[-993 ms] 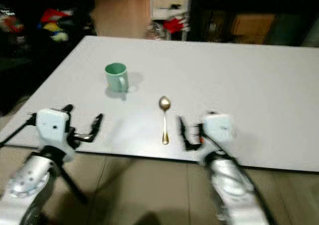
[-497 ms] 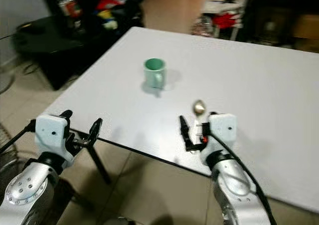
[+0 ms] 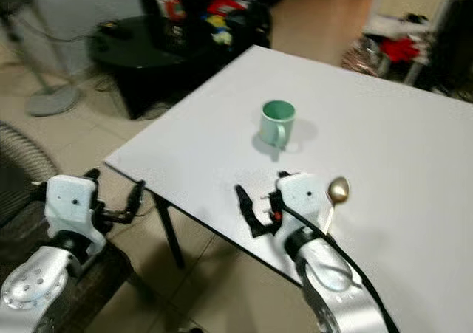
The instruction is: Setting the table
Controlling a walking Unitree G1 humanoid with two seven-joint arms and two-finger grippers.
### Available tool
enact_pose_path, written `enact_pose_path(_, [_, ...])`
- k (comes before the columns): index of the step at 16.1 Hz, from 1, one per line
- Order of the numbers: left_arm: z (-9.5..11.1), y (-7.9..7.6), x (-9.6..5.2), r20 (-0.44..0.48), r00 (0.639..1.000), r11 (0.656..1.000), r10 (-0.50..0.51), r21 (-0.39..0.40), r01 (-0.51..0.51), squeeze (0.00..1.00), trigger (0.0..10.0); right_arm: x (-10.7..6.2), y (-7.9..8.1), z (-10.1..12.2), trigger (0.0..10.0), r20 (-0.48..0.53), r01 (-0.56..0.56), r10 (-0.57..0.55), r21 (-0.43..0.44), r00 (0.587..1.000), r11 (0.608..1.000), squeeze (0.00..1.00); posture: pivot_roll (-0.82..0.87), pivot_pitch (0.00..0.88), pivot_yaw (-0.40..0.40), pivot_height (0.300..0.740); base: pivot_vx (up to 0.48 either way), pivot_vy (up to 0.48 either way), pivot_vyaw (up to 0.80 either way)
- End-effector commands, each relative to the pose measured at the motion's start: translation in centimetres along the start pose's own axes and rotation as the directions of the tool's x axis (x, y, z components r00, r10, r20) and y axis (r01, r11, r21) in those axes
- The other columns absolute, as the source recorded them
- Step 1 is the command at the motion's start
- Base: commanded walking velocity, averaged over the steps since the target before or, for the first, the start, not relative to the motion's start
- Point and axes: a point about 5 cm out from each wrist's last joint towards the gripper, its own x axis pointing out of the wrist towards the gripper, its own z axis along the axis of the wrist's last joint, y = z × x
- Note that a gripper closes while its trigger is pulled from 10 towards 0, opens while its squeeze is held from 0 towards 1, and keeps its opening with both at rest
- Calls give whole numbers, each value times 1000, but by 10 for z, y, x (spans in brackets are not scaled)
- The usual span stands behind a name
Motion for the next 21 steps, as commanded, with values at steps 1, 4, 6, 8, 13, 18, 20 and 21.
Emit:
enact_pose_path(1, [2, 2, -4, 2, 1000, 1000, 11, 13, -11, 0, 10000, -3, 3, 4, 10000, 9, -14, 14, 6, 1000, 1000, 1000, 62, 0, 28, 740, 0, 0, 800])
enact_pose_path(4, [0, 3, -2, -7, 1000, 1000, 8, 14, -8, 0, 10000, 1, 3, 3, 10000, 18, -24, 24, 11, 1000, 1000, 1000, 67, 0, 28, 740, 0, 0, 800])
enact_pose_path(6, [5, 1, -1, 5, 1000, 1000, -17, -10, 17, 0, 10000, 4, 0, 3, 10000, 14, -4, 4, 9, 1000, 1000, 1000, 75, 0, 16, 740, 0, 0, 800])
enact_pose_path(8, [3, 2, 0, 20, 1000, 999, -3, -54, 4, 0, 10000, 8, -6, 1, 10000, 20, 25, -26, 25, 999, 999, 1000, 74, 0, 16, 740, 0, 0, 800])
enact_pose_path(13, [5, 7, -2, 4, 1000, 998, 3, -57, -3, 0, 10000, 2, -6, -2, 10000, 2, 53, -53, 41, 999, 998, 1000, 72, 0, 43, 740, 0, 0, 800])
enact_pose_path(18, [9, 11, 6, 23, 1000, 999, -6, -47, 7, 0, 10000, 3, -6, -2, 10000, -1, 67, -67, 29, 998, 997, 1000, 52, 0, 63, 740, 0, 0, 800])
enact_pose_path(20, [5, 14, 11, 13, 999, 999, 44, -21, -44, 0, 10000, 2, -8, -4, 10000, -16, 63, -63, 26, 998, 998, 1000, 52, 0, 60, 740, 0, 0, 800])
enact_pose_path(21, [5, 13, 11, 22, 998, 999, 53, -2, -53, 0, 10000, 3, -8, -6, 10000, -23, 60, -59, 26, 998, 998, 1000, 52, 0, 64, 740, 0, 0, 800])
